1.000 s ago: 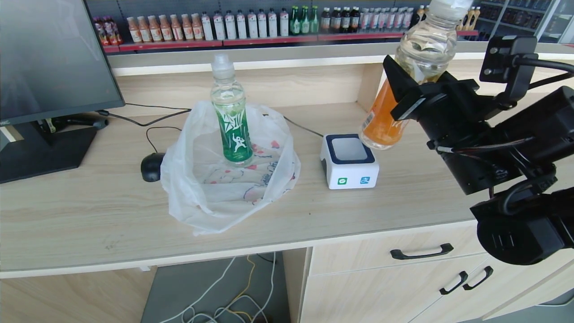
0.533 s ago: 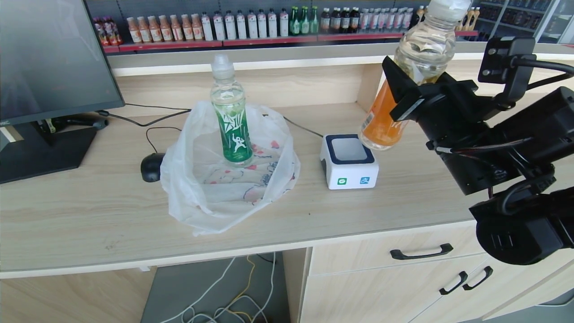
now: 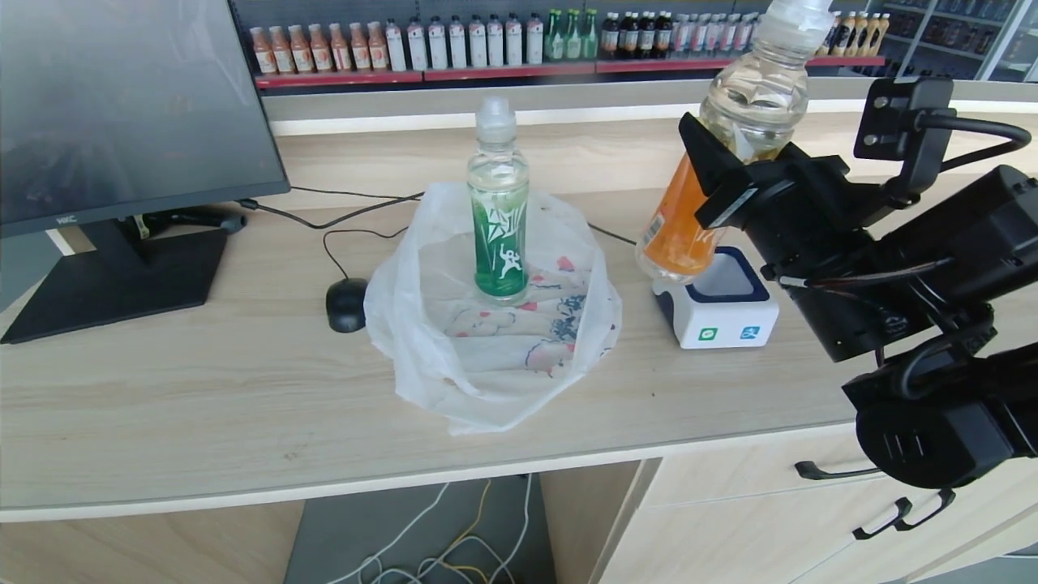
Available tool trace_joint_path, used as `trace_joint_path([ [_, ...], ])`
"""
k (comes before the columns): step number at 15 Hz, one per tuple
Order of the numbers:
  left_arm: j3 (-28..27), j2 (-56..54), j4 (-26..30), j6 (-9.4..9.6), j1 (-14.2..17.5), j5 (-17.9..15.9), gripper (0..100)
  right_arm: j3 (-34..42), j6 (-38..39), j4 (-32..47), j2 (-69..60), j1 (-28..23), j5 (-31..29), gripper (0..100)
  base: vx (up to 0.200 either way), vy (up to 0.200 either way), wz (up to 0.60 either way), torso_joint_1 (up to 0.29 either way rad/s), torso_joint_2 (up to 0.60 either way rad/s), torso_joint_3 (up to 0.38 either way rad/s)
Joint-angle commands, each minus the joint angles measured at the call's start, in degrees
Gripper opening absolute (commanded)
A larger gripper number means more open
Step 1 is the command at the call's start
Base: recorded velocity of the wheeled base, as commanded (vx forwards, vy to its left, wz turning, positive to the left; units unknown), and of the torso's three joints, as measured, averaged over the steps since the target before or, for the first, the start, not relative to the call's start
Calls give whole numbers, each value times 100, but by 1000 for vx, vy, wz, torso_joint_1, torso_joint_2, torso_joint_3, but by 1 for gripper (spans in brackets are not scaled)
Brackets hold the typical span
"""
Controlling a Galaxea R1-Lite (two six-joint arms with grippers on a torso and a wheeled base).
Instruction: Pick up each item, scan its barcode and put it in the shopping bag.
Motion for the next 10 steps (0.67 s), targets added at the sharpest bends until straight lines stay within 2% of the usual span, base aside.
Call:
trace_joint_path([
  [1, 0, 0, -2, -2, 1, 1, 100, -13, -5, -14, 59, 1, -1, 0, 0, 200, 0, 7, 2, 2],
  [3, 0, 0, -11, 24, 1, 1, 100, -4, -5, -14, 86, 10, -1, 0, 0, 200, 0, 2, 2, 2],
  [9, 0, 0, -11, 24, 1, 1, 100, 119, 21, -14, 112, 27, 7, 0, 0, 0, 0, 0, 0, 0],
  [10, 0, 0, -11, 16, 1, 1, 100, 242, 21, -14, 112, 159, -1, 0, 0, 0, 0, 0, 0, 0],
])
